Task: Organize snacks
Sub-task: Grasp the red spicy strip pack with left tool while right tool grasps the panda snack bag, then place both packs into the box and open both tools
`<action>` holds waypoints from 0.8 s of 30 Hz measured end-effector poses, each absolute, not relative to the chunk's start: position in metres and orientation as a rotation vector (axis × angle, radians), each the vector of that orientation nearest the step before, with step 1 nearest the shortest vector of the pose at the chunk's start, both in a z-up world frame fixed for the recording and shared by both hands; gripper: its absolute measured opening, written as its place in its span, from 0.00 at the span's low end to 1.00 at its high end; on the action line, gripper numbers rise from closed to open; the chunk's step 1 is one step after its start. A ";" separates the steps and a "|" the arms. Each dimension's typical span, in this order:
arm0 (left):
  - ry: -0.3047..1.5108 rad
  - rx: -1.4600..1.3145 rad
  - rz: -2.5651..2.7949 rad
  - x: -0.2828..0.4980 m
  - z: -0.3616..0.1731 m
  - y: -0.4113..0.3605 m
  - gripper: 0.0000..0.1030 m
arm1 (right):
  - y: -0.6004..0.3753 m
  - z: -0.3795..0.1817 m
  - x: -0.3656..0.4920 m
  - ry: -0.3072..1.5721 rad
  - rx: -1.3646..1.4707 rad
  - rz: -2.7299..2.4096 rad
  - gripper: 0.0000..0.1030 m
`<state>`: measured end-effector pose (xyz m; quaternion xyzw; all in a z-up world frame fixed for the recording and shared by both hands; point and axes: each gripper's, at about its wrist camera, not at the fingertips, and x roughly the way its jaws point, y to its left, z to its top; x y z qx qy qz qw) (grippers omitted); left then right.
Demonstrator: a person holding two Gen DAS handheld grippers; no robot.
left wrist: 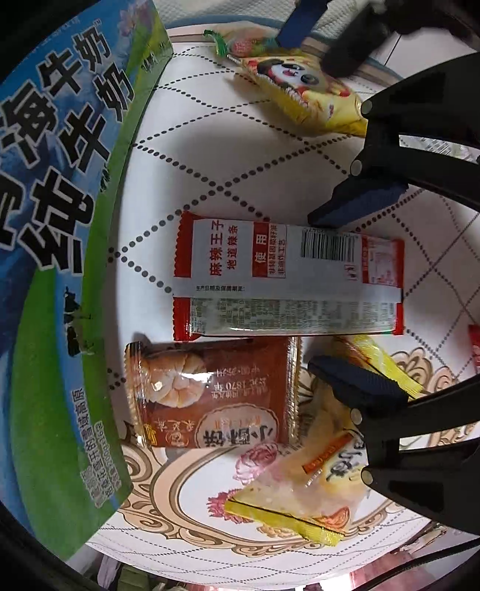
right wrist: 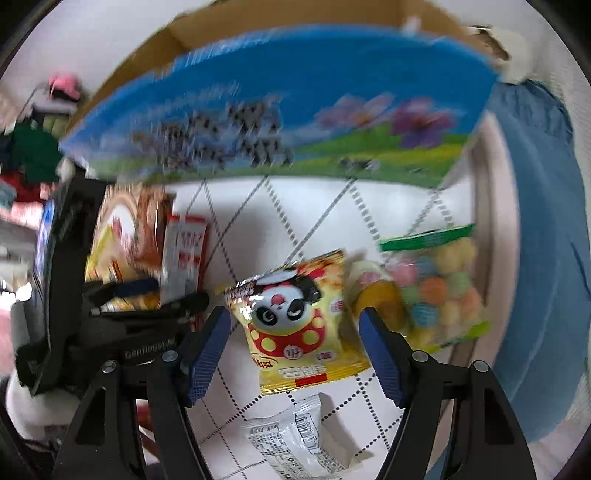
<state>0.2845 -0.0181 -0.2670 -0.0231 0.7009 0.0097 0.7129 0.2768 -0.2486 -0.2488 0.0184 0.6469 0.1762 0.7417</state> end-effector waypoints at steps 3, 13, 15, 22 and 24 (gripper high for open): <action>1.545 -0.061 0.018 0.279 -0.265 -0.019 0.52 | -0.237 -0.268 0.278 1.455 -0.010 0.400 0.72; 1.594 -0.181 0.018 0.234 -0.276 0.000 0.51 | -0.243 -0.291 0.264 1.607 0.233 0.291 0.59; 1.595 -0.184 -0.004 0.232 -0.281 0.000 0.52 | -0.242 -0.291 0.260 1.603 0.225 0.263 0.62; 1.586 -0.177 -0.050 0.236 -0.285 0.005 0.50 | -0.224 -0.296 0.251 1.628 0.138 0.204 0.69; 1.580 -0.172 -0.051 0.235 -0.286 0.008 0.48 | -0.220 -0.298 0.247 1.621 0.113 0.187 0.69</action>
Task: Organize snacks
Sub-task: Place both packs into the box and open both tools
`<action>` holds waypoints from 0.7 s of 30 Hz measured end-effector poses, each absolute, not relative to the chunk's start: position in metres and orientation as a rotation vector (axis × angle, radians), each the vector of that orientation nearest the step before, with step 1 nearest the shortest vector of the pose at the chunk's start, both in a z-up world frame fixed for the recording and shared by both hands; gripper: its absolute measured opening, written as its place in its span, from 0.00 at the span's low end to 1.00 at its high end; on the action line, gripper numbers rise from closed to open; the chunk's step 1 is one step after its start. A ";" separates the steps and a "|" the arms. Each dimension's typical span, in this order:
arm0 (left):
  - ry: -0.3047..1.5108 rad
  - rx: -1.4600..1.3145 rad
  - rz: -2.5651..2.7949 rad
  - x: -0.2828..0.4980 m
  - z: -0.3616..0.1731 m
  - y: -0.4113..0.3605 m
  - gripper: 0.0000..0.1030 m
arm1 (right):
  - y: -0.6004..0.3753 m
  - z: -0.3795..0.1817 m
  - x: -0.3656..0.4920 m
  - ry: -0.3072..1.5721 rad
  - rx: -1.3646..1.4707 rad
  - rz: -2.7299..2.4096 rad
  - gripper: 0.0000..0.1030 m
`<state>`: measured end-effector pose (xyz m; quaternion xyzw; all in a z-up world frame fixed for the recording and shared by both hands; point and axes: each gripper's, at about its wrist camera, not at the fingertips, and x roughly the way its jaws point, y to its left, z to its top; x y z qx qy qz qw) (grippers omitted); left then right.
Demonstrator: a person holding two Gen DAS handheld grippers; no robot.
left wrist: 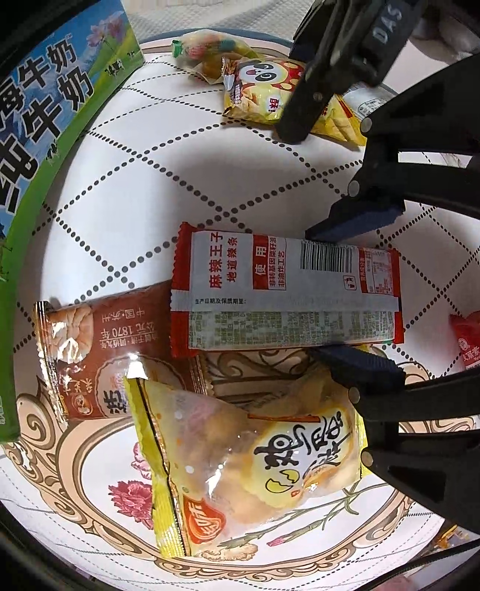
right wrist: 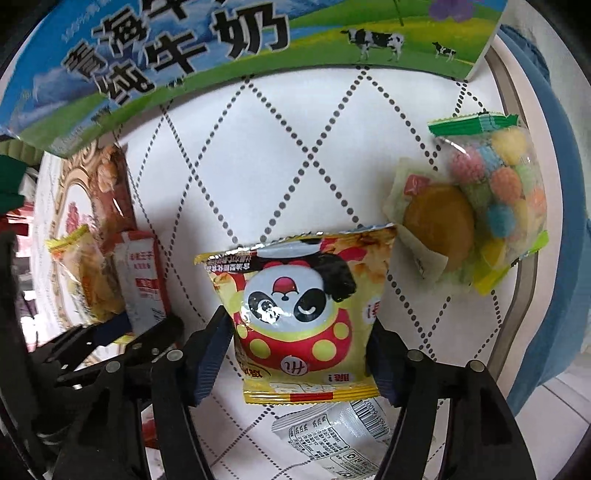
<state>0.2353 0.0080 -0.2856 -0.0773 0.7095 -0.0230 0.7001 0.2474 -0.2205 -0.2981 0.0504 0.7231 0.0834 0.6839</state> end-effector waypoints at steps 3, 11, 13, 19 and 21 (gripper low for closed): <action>1.553 -0.154 -0.044 0.227 -0.275 0.014 0.43 | -0.209 -0.295 0.241 1.590 0.075 0.178 0.57; 1.472 -0.198 -0.081 0.210 -0.219 0.009 0.41 | -0.218 -0.249 0.235 1.494 0.125 0.236 0.49; 1.443 -0.217 -0.100 0.209 -0.198 0.010 0.41 | -0.221 -0.231 0.236 1.472 0.165 0.259 0.49; 1.305 -0.265 -0.178 0.231 -0.116 0.016 0.41 | -0.245 -0.158 0.262 1.363 0.278 0.329 0.49; 1.265 -0.274 -0.201 0.252 -0.092 0.015 0.41 | -0.255 -0.131 0.284 1.315 0.313 0.339 0.49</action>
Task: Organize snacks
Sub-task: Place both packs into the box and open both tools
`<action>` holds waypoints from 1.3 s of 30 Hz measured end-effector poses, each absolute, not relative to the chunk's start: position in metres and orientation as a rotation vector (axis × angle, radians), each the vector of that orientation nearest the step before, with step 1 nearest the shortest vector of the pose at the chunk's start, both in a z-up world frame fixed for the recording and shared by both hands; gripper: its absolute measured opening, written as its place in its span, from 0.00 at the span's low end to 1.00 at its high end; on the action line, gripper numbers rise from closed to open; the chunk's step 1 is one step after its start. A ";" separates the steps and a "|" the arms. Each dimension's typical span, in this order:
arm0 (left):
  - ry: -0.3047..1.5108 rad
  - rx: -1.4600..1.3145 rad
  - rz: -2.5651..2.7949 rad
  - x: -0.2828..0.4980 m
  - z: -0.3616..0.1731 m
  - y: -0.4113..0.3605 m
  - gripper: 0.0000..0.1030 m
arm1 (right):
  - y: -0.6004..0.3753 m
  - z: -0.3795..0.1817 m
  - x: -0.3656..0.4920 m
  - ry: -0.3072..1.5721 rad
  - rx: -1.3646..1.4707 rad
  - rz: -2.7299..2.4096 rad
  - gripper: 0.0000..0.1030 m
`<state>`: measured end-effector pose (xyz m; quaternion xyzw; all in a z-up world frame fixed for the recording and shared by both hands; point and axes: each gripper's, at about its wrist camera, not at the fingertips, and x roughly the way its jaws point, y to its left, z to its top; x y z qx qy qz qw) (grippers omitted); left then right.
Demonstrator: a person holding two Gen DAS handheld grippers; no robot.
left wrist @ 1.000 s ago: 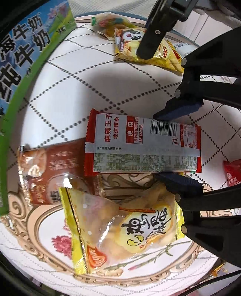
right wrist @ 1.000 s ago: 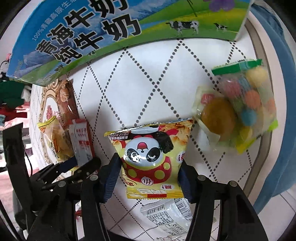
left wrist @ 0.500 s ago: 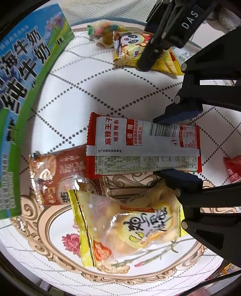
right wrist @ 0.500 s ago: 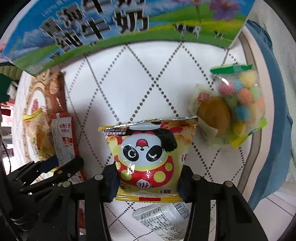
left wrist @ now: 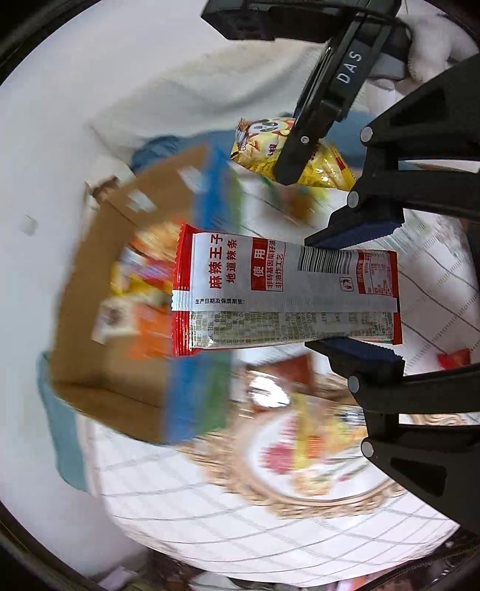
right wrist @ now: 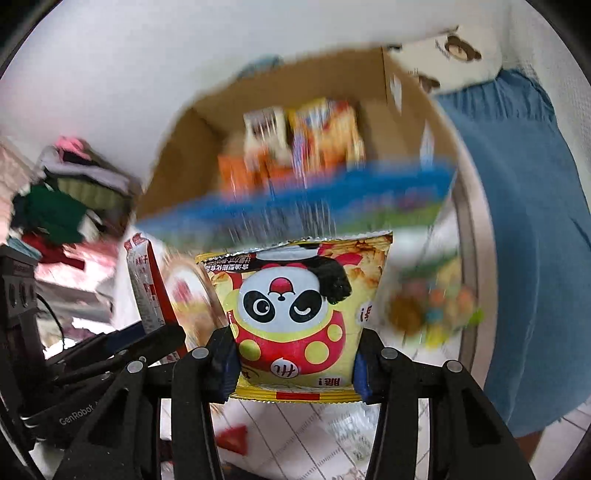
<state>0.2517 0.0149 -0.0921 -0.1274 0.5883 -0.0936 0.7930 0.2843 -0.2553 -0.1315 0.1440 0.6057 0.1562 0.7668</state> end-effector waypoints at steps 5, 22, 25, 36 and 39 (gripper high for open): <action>1.179 -0.201 -0.182 0.315 -0.052 0.015 0.42 | -0.268 -0.090 0.356 1.209 0.279 0.295 0.49; 1.380 -0.095 -0.001 0.509 -0.130 0.053 0.48 | -0.266 -0.180 0.551 1.387 0.122 0.130 0.85; 1.399 -0.114 -0.012 0.519 -0.141 0.050 0.84 | -0.260 -0.192 0.563 1.411 0.100 0.137 0.92; 1.416 -0.158 -0.019 0.520 -0.155 0.049 0.92 | -0.252 -0.213 0.561 1.439 0.109 0.150 0.94; 1.412 -0.150 -0.014 0.516 -0.155 0.047 0.92 | -0.252 -0.215 0.558 1.437 0.112 0.144 0.94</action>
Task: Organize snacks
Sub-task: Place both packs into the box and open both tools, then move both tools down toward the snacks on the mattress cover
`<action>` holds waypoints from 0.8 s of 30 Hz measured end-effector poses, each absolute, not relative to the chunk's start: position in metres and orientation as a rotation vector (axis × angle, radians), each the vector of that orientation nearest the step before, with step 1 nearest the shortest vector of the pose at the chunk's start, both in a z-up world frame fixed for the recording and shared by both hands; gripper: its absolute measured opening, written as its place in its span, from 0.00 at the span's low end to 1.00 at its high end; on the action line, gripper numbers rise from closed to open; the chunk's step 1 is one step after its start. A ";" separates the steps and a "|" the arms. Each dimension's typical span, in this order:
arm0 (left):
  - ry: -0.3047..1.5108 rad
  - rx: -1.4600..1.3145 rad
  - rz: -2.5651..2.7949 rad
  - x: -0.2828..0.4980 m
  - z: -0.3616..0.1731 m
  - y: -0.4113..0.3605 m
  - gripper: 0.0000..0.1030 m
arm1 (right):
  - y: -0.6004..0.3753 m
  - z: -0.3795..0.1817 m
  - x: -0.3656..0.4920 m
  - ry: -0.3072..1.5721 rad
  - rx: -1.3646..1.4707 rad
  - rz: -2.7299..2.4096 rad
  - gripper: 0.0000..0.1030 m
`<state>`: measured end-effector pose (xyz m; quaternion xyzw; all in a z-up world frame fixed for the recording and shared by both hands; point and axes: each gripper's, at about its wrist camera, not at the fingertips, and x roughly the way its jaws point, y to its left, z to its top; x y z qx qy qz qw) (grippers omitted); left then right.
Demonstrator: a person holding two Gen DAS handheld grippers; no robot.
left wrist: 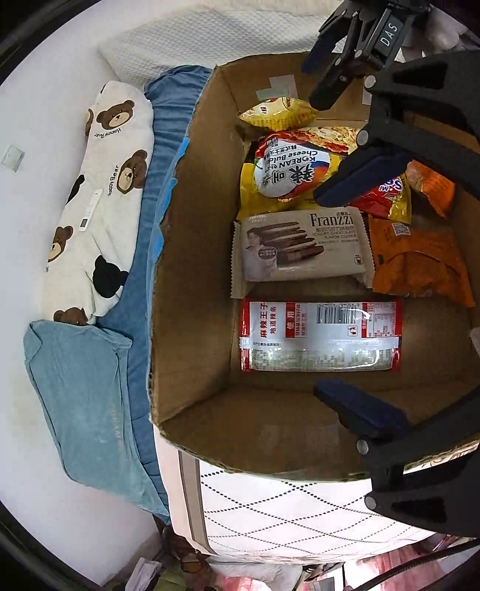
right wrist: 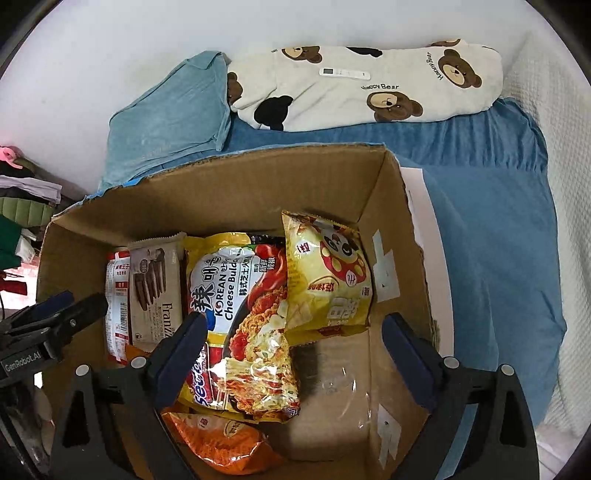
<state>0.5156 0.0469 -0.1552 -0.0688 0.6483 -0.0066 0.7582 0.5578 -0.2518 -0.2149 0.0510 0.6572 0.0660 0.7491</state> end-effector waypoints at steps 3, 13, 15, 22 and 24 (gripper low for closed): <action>1.412 -0.145 -0.018 0.511 -0.155 0.044 0.92 | -0.252 -0.216 0.554 1.439 0.116 0.141 0.95; 1.378 -0.119 -0.022 0.489 -0.144 0.034 0.92 | -0.249 -0.196 0.530 1.402 0.111 0.150 0.95; 1.356 -0.113 -0.021 0.482 -0.138 0.033 0.92 | -0.248 -0.189 0.521 1.383 0.111 0.153 0.95; 1.253 -0.112 -0.026 0.443 -0.107 0.034 0.92 | -0.247 -0.162 0.485 1.311 0.097 0.164 0.95; 1.225 -0.107 -0.027 0.431 -0.097 0.033 0.92 | -0.244 -0.154 0.472 1.285 0.088 0.168 0.95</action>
